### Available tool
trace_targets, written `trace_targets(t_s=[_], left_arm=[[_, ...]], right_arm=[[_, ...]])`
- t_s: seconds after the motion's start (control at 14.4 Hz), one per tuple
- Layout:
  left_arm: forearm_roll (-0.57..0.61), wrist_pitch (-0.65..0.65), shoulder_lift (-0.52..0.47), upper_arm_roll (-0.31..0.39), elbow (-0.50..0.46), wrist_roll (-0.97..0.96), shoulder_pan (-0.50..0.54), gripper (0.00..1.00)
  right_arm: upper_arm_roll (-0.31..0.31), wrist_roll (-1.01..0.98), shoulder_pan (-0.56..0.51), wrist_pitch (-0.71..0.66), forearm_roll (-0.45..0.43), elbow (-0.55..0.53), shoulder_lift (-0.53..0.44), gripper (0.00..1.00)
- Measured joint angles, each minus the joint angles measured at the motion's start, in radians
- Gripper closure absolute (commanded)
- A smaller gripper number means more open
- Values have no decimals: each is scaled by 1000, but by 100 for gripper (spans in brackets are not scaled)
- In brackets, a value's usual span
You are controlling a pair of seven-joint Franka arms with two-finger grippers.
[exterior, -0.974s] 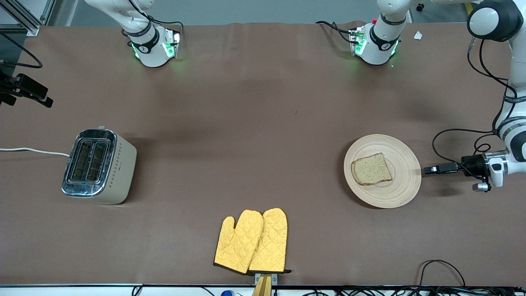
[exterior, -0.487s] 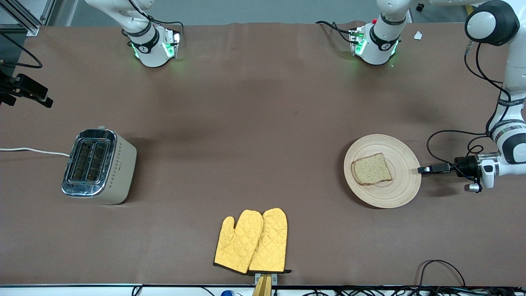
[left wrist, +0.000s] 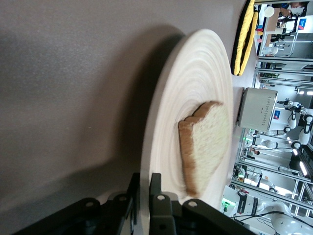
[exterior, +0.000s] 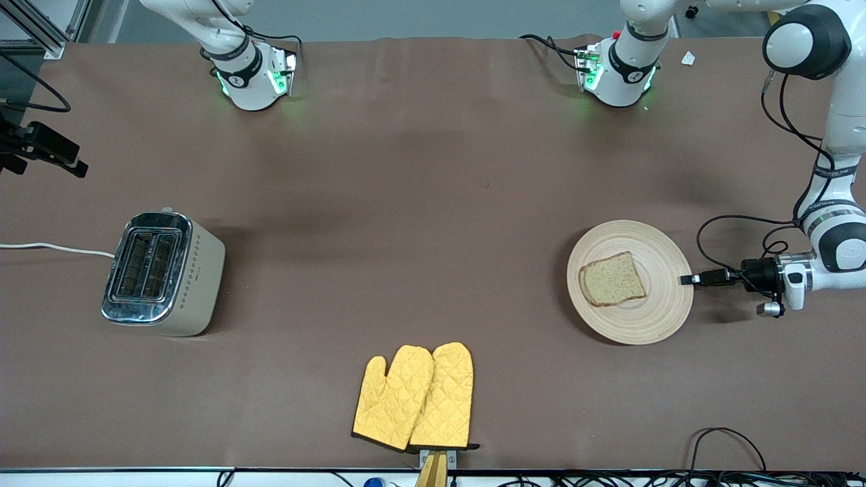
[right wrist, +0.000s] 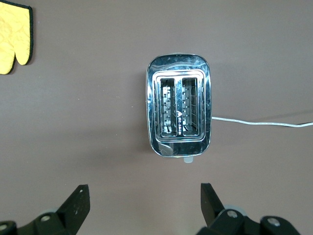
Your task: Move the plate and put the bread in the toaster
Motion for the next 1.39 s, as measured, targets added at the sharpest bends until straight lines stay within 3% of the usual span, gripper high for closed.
trace_targets(t_s=[0.42,0.7,0.97,1.39], left_arm=[[0,7,-1,-40,16,12,-21,100],[7,13,-22,-131,48,6,-28,100],[81,6,-47,-298,50,-51,-46,100],[84,111,-62,-409,51,-224,-212,100]], right_arm=[[0,0,0,2,0,0,0,0],[-1,0,0,3,0,0,0,0],[-3,0,0,12,0,-12,6,0],[5,0,12,80,2,-102,27,0]])
